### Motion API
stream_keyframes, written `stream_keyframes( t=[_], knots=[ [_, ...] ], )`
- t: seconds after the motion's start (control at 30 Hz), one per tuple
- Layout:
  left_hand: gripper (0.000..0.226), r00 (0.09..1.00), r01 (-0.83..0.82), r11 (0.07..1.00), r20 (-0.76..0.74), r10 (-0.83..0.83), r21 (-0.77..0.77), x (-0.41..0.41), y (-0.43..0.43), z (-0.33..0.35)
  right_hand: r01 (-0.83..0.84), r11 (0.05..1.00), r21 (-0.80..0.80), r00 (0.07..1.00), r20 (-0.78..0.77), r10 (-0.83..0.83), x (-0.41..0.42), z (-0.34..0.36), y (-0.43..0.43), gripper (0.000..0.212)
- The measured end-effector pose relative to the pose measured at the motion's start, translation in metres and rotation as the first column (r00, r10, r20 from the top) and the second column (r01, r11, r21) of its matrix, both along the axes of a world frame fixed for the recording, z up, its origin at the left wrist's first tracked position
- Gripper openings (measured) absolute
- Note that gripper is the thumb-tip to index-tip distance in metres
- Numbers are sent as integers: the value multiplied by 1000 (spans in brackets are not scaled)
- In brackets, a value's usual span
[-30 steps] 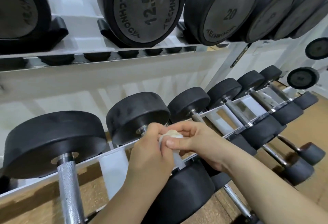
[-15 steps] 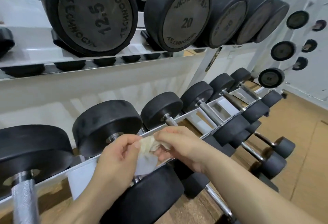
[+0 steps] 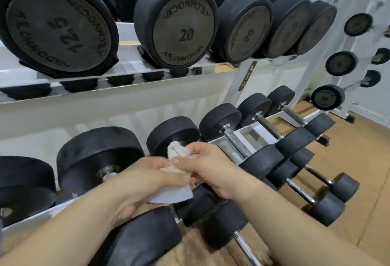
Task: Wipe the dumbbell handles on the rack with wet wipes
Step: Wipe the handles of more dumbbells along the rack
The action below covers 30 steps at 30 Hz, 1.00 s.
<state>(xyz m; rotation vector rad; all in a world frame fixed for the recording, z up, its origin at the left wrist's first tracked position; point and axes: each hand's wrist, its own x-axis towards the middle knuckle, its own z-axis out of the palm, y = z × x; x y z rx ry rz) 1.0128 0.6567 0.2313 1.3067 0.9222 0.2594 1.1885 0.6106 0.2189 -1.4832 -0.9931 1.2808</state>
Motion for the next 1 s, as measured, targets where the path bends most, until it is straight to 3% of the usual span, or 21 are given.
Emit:
stream_keyframes(
  t=[0.1, 0.2, 0.27, 0.43, 0.53, 0.67, 0.77, 0.87, 1.0],
  knots=[
    [57, 998, -62, 998, 14, 62, -10, 31, -3, -3, -66, 998, 3, 998, 0, 66, 37, -4, -2, 7],
    [20, 980, -191, 982, 64, 191, 1, 53, -3, -7, -86, 996, -13, 992, -95, 84, 70, -5, 3, 14],
    [14, 964, -239, 968, 104, 246, -75, 61, -3, -6, -73, 997, -20, 990, -126, 70, 87, -6, 9, 16],
    [22, 930, -367, 930, 0, 367, -9, 86, -4, -20, -233, 972, 22, 965, -118, 234, 126, -14, 30, 15],
    [52, 884, -459, 885, 62, 464, -73, 99, -8, -20, -387, 922, 8, 920, -61, 387, 132, -15, 46, 14],
    [36, 918, -396, 918, 19, 396, 1, 118, -19, -19, -542, 840, -23, 838, -79, 539, 133, -15, 72, 23],
    [18, 860, -502, 862, -73, 506, 69, 124, -22, -19, -625, 779, -54, 781, -55, 622, 144, -12, 93, 34],
    [21, 789, -598, 794, -98, 607, 110, 121, -22, -17, -627, 779, -27, 778, -78, 623, 159, -21, 108, 24],
    [26, 671, -733, 672, -45, 740, 103, 120, -18, -28, -655, 755, -37, 750, -149, 644, 177, -46, 118, 28]
  ],
)
